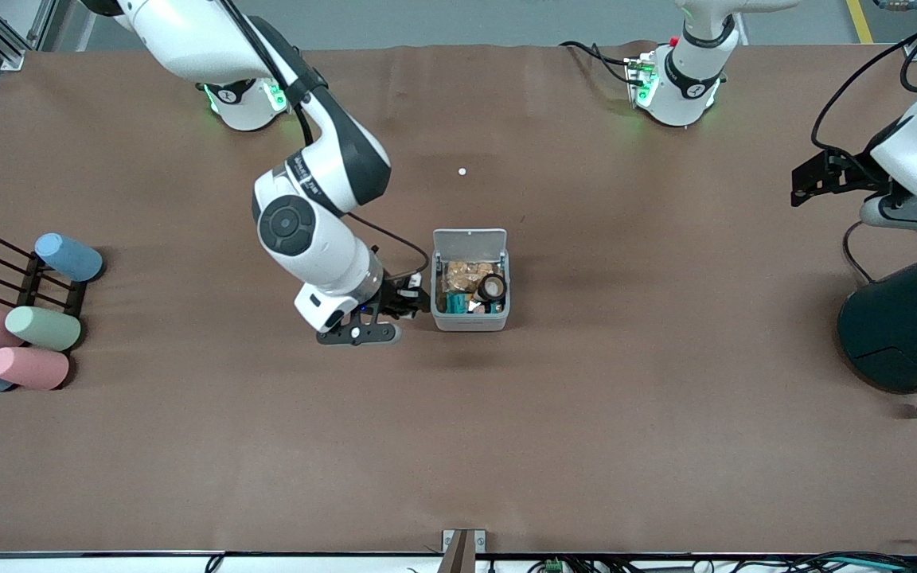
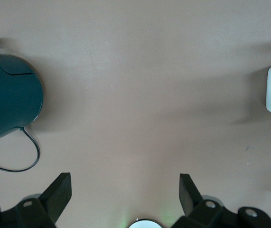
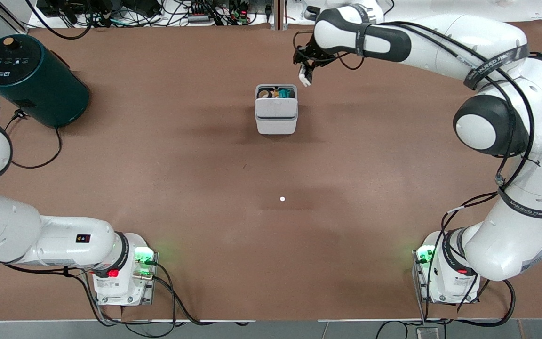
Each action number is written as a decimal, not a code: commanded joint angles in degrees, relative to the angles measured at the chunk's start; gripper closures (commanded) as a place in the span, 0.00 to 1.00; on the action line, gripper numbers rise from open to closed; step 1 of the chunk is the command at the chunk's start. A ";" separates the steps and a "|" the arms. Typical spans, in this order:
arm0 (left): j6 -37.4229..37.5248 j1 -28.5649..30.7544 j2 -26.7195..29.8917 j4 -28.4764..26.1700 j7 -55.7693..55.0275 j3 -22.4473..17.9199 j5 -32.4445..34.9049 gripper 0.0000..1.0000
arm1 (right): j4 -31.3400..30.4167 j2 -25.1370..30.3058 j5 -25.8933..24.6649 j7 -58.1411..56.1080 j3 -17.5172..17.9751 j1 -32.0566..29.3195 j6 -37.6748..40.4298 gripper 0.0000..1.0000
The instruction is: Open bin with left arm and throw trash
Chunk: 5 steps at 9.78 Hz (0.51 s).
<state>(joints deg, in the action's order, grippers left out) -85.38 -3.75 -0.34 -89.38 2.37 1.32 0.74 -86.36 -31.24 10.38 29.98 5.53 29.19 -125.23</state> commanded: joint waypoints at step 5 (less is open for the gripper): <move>1.53 -3.90 0.51 1.05 0.53 -4.48 -0.74 0.00 | 0.49 -3.82 0.17 3.69 -0.61 6.92 -5.99 0.87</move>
<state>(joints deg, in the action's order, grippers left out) -84.91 -7.44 -0.31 -88.90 2.37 -2.80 0.73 -86.32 -33.94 10.35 33.43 5.43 34.28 -130.65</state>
